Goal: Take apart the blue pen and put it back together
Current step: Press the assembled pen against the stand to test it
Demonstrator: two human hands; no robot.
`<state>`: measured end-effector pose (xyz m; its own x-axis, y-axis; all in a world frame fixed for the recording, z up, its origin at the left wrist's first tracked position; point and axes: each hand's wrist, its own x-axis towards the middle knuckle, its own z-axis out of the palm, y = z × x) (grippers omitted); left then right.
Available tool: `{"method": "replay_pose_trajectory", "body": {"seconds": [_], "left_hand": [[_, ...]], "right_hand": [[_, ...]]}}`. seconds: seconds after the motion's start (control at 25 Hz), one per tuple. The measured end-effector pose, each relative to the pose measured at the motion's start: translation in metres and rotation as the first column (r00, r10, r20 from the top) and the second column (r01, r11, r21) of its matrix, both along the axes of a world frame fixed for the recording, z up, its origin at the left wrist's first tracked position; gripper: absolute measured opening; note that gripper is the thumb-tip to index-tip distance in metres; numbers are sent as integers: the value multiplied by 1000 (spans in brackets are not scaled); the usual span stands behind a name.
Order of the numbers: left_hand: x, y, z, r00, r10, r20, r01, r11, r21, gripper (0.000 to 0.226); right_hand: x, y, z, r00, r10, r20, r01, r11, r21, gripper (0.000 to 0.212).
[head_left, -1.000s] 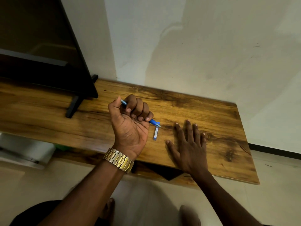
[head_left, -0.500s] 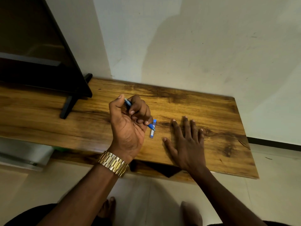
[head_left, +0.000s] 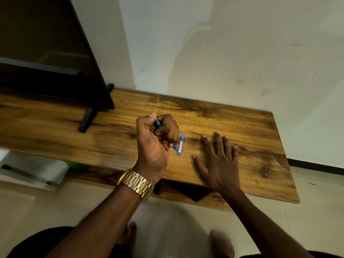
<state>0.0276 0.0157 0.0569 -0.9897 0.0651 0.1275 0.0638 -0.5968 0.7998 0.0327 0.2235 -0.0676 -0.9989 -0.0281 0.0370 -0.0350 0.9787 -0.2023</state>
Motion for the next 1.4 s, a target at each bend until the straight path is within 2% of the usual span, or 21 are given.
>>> {"method": "replay_pose_trajectory", "body": {"seconds": [0.24, 0.36, 0.52, 0.84, 1.4], "left_hand": [[-4, 7, 3, 999, 7, 35, -7, 1000, 3, 41], [-3, 9, 2, 999, -9, 34, 8, 999, 43, 50], [-3, 13, 6, 996, 7, 94, -7, 1000, -5, 54], [-3, 13, 8, 984, 9, 177, -8, 1000, -5, 60], [-3, 11, 6, 988, 31, 149, -34, 999, 20, 58]], "right_hand": [[-2, 1, -6, 1000, -7, -30, 7, 1000, -4, 83], [-1, 2, -5, 1000, -9, -29, 8, 1000, -4, 83], [1, 2, -2, 1000, 2, -18, -2, 1000, -11, 84], [0, 1, -3, 1000, 0, -31, 0, 1000, -9, 85], [-1, 3, -12, 996, -15, -84, 14, 1000, -5, 84]]}}
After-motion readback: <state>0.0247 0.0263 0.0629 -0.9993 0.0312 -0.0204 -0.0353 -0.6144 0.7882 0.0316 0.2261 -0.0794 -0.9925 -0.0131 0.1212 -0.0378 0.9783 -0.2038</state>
